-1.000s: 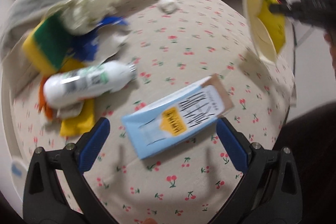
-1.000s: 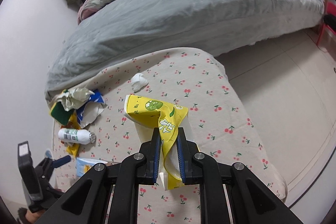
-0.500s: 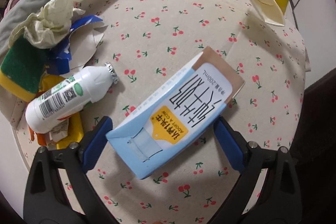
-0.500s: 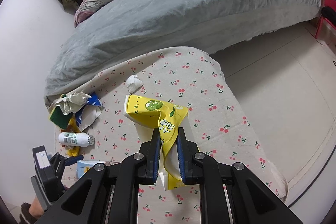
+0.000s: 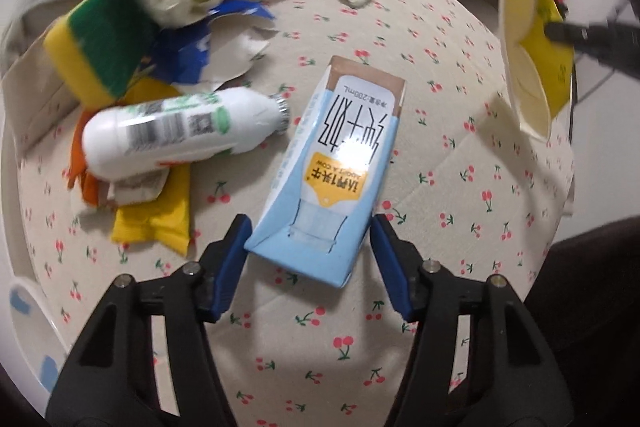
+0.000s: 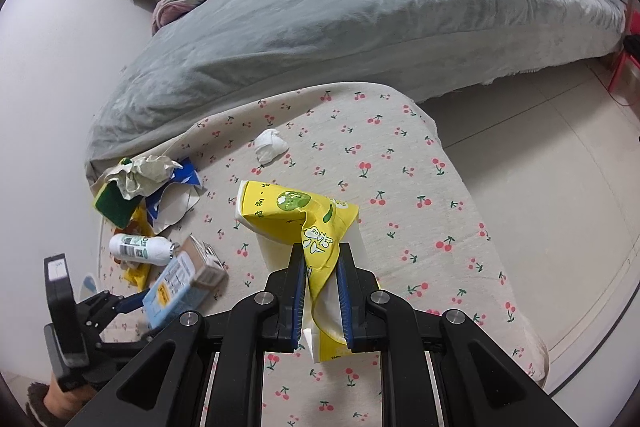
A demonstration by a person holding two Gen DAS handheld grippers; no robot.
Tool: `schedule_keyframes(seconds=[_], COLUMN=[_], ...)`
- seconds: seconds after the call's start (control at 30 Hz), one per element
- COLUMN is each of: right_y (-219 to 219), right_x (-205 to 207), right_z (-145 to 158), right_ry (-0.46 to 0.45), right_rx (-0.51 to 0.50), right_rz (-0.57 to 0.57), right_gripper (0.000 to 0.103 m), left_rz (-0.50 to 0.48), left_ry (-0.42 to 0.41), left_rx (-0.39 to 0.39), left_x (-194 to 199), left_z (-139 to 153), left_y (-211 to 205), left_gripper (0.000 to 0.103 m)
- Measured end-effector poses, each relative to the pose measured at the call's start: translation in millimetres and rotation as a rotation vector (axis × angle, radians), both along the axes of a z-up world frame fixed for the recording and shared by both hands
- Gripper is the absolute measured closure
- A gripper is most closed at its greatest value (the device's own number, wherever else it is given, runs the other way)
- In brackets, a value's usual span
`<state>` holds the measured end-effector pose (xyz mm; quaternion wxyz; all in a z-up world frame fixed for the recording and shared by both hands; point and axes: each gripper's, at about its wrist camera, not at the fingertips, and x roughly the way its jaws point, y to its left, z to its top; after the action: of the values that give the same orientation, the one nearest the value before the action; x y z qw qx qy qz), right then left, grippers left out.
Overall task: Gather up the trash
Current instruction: 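Grasp the blue milk carton with the left tool while the right tool holds the bag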
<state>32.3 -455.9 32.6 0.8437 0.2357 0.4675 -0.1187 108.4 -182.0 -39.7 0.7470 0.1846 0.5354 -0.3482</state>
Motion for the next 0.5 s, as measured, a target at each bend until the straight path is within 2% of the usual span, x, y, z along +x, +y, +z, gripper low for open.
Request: schedule_keyframes(seconds=[0.23,0.27,0.3,0.4,0.5], right_y=[5,6,6,6,6], right_x=[3,4,4,4,2], right_z=[0,-1,-1,-1,3], right_ry=[0.001,0.003,0.005,0.005,-0.011], right_rx=[-0.007,-0.008,-0.008,-0.007,0.0], right_rz=[0.015,0.018,0.019,0.018,0.013], right_gripper=[0.087,0.087,0.087,0.087,0.087], left_rz=[-0.021,-0.019,-0.013,0.028,0.026], left_ry=[0.057,0.027,0.029,0.028,-0.009], left_rx=[0.037,0.017,0.022,-0.038,-0.092], left_x=[-1,0,1,7,2], left_z=[-13,-12,-14,-13,-1], left_y=[-5,-5,-7,-8,-6], left_gripper=[0.039,0.039,0.039,0.04,0.041])
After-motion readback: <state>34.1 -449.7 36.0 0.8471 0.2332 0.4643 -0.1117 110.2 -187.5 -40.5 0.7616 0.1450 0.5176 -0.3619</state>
